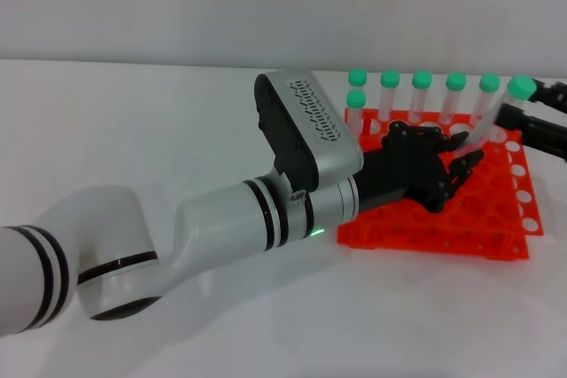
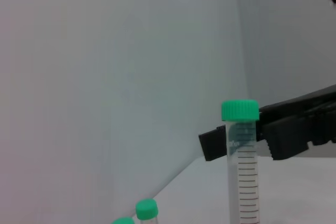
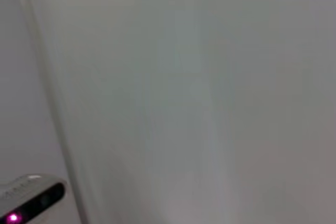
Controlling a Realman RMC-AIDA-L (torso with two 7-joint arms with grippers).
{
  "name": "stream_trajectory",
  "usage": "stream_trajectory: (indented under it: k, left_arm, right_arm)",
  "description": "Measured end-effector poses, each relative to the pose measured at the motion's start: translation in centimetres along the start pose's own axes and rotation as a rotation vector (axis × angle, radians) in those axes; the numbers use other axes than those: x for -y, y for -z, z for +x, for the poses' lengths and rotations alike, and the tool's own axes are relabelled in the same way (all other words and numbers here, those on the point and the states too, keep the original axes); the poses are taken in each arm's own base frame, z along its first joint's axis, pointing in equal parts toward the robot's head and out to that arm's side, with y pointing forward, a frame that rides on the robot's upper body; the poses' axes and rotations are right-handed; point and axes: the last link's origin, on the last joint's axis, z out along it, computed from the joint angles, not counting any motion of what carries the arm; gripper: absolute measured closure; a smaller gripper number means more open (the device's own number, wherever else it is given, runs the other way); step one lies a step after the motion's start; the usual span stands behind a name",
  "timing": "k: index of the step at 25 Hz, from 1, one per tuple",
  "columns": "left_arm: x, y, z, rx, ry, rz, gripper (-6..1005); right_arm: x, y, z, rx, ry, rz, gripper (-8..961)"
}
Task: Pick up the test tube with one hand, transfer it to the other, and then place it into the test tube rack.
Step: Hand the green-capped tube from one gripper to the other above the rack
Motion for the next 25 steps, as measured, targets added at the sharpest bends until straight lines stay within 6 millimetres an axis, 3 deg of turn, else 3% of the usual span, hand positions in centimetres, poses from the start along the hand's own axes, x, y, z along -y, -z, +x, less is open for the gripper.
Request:
stream_trajectory:
  k: [9, 20, 25]
  left_arm:
    - [0.0, 0.1, -0.1, -0.003, 0.007, 0.007, 702]
    - [-0.1, 0.2, -0.2, -0.001, 0.008, 0.007, 686]
    - [-0.1, 0.2, -0.3, 0.001, 0.004, 0.008, 679]
  right_arm:
    - [-0.5, -1.4, -0.1, 0.018, -0.009, -0.027, 227]
    - [-0.4, -0.9, -0.1, 0.022, 0.0, -0.023, 438]
    - [-0.5, -0.9, -0.1, 0.018, 0.001, -0.026, 673]
